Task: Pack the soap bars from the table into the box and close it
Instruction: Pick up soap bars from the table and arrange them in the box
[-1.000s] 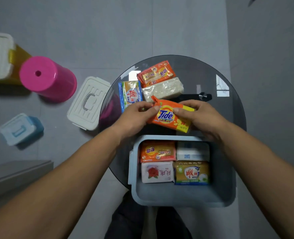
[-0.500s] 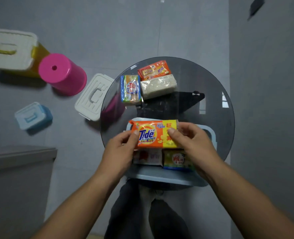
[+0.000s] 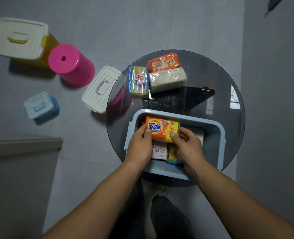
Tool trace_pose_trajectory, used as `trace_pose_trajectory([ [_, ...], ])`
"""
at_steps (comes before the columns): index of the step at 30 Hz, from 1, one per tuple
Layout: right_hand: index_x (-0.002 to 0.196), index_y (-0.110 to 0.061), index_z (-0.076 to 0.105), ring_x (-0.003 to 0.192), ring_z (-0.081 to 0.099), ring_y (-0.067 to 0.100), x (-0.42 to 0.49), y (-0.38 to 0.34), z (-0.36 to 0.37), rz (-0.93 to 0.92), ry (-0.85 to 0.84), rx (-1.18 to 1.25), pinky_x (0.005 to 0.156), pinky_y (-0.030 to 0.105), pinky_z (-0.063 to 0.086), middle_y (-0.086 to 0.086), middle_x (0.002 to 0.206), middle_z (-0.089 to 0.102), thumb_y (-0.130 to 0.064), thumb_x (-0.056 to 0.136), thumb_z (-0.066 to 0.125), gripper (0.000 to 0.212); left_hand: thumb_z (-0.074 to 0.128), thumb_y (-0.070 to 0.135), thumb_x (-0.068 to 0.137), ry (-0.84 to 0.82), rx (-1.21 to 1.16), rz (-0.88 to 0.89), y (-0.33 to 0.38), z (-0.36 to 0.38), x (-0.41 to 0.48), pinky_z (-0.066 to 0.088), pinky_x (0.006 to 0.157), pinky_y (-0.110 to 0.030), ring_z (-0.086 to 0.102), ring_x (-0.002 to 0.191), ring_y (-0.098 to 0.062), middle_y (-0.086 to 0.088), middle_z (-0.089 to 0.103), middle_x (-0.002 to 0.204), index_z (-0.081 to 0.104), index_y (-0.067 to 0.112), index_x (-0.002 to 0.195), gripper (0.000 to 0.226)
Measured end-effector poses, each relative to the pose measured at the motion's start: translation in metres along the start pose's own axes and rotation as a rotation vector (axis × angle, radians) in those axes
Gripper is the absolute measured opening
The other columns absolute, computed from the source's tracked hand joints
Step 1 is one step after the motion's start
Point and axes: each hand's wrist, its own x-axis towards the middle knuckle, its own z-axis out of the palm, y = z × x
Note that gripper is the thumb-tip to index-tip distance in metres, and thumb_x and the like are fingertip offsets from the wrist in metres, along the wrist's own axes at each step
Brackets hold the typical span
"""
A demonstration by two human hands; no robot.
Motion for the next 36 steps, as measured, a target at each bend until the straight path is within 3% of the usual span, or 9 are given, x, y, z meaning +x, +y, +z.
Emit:
trace_pose_trajectory([
  [8, 0.128, -0.013, 0.059, 0.108, 0.068, 0.015, 0.002, -0.001, 0.007, 0.015, -0.019, 0.093, 0.082, 0.023, 0.059, 0.005, 0.120, 0.069, -0.017, 0.089, 0.071, 0.041, 0.038, 0.037, 0.108, -0.063, -0.129, -0.035, -0.005, -0.009, 0.004, 0.052, 0.096, -0.030, 0.064, 0.114, -0.009, 0.005, 0.068, 0.126, 0.054, 0.030, 0.139, 0.036],
  [11, 0.128, -0.013, 0.060, 0.106, 0.069, 0.015, 0.001, -0.001, 0.006, 0.014, -0.026, 0.101, 0.080, 0.023, 0.059, 0.005, 0.119, 0.070, -0.016, 0.090, 0.070, 0.040, 0.041, 0.037, 0.106, -0.094, 0.101, 0.014, 0.003, -0.017, 0.002, 0.054, 0.097, -0.034, 0.063, 0.111, -0.006, 0.011, 0.066, 0.125, 0.051, 0.034, 0.142, 0.038],
  [15, 0.125, -0.016, 0.062, 0.109, 0.069, 0.017, 0.001, -0.003, 0.006, 0.032, -0.027, 0.092, 0.093, 0.036, 0.058, 0.004, 0.121, 0.071, -0.023, 0.089, 0.071, 0.038, 0.055, 0.040, 0.099, 0.168, 0.389, 0.202, 0.020, -0.039, 0.002, 0.051, 0.068, -0.021, 0.066, 0.087, -0.003, 0.013, 0.070, 0.093, 0.068, 0.027, 0.103, 0.019],
  [18, 0.124, -0.018, 0.062, 0.105, 0.069, 0.014, -0.001, -0.007, 0.009, 0.036, -0.023, 0.099, 0.090, 0.034, 0.058, 0.001, 0.117, 0.071, -0.024, 0.090, 0.070, 0.035, 0.064, 0.044, 0.092, 0.328, 0.476, 0.322, 0.016, -0.051, 0.020, 0.055, 0.077, -0.032, 0.063, 0.089, -0.011, 0.007, 0.063, 0.100, 0.064, 0.024, 0.102, 0.022],
  [21, 0.124, -0.019, 0.060, 0.099, 0.070, 0.009, -0.004, -0.007, 0.015, 0.010, -0.015, 0.091, 0.077, 0.021, 0.060, -0.003, 0.112, 0.071, -0.024, 0.091, 0.069, 0.034, 0.063, 0.046, 0.093, 0.197, 0.472, 0.293, 0.005, -0.052, 0.038, 0.050, 0.093, -0.031, 0.056, 0.112, -0.011, 0.006, 0.055, 0.122, 0.058, 0.023, 0.128, 0.042],
  [24, 0.125, -0.019, 0.060, 0.095, 0.070, 0.006, -0.005, -0.004, 0.016, -0.008, -0.011, 0.056, 0.069, 0.016, 0.058, -0.003, 0.113, 0.071, -0.024, 0.091, 0.068, 0.035, 0.060, 0.046, 0.095, 0.040, 0.306, 0.213, -0.003, -0.047, 0.045, 0.056, 0.090, -0.032, 0.065, 0.108, -0.011, 0.004, 0.064, 0.120, 0.062, 0.027, 0.124, 0.034],
  [28, 0.129, -0.019, 0.058, 0.102, 0.067, 0.009, -0.004, -0.013, 0.013, -0.021, -0.018, -0.185, 0.076, 0.020, 0.055, -0.002, 0.121, 0.067, -0.037, 0.092, 0.066, 0.042, 0.056, 0.050, 0.096, 0.029, 0.284, 0.190, -0.002, -0.047, 0.049, 0.055, 0.081, -0.027, 0.066, 0.100, -0.008, 0.001, 0.065, 0.119, 0.064, 0.027, 0.118, 0.033],
  [31, 0.120, -0.023, 0.061, 0.110, 0.059, 0.014, -0.014, -0.033, 0.010, -0.191, 0.139, -0.557, 0.087, 0.031, 0.049, -0.006, 0.116, 0.057, -0.049, 0.092, 0.060, 0.038, 0.054, 0.052, 0.097, 0.028, 0.278, 0.193, 0.012, -0.052, 0.051, 0.050, 0.074, -0.024, 0.064, 0.094, -0.004, 0.003, 0.066, 0.113, 0.064, 0.024, 0.115, 0.034],
  [36, 0.095, -0.027, 0.065, 0.087, 0.060, 0.001, -0.023, -0.095, 0.027, -0.441, 0.157, -0.583, 0.066, 0.019, 0.044, -0.008, 0.097, 0.065, -0.042, 0.096, 0.055, 0.018, 0.053, 0.052, 0.097, 0.086, 0.252, 0.185, 0.046, -0.061, 0.092, 0.042, 0.069, -0.025, 0.059, 0.090, -0.008, 0.001, 0.065, 0.110, 0.061, 0.016, 0.121, 0.043],
])
